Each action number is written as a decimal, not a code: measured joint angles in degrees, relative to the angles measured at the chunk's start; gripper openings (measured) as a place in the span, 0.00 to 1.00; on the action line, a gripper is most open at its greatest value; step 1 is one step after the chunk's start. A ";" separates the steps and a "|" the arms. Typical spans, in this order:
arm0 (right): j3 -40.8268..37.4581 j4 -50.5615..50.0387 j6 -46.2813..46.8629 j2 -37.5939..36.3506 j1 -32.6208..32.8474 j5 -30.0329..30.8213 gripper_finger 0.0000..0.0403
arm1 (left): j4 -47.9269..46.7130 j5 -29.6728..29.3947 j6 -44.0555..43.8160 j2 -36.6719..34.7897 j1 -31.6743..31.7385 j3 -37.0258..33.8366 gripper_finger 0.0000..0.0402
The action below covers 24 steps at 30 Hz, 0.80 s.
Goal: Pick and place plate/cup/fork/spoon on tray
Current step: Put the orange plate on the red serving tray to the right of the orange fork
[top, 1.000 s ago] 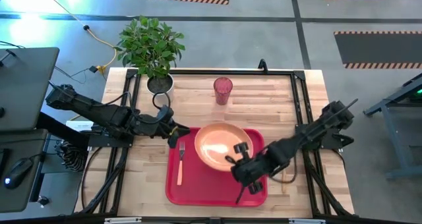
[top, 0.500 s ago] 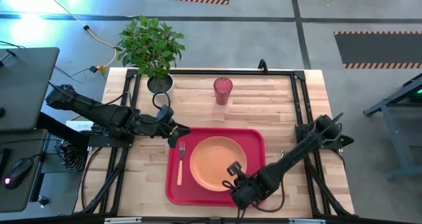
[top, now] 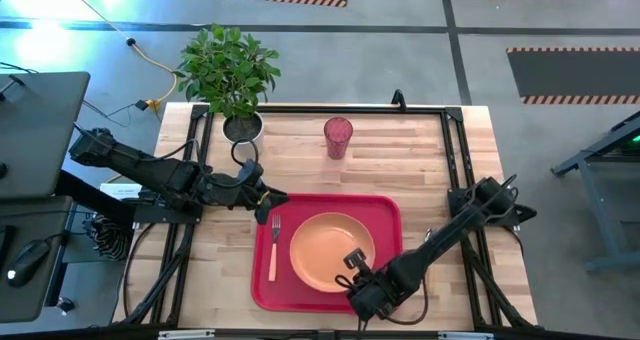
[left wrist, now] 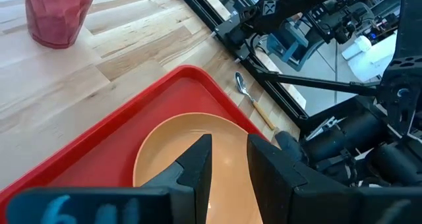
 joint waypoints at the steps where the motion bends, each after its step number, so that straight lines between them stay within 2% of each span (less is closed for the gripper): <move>1: -0.01 0.16 -0.07 0.35 0.00 0.03 0.00 | -0.01 -0.02 0.06 0.00 0.02 0.00 0.22; 11: -0.05 1.32 -0.05 2.71 -0.59 0.48 0.00 | -0.25 -0.04 0.06 -0.02 0.00 0.00 0.22; 18: -0.05 3.02 0.05 2.71 -2.64 -4.83 0.01 | -0.92 -0.02 0.08 -0.02 0.00 0.00 0.22; 24: -0.05 3.20 0.10 2.71 -3.50 -5.57 0.07 | -1.07 0.02 0.11 -0.02 0.00 0.00 0.22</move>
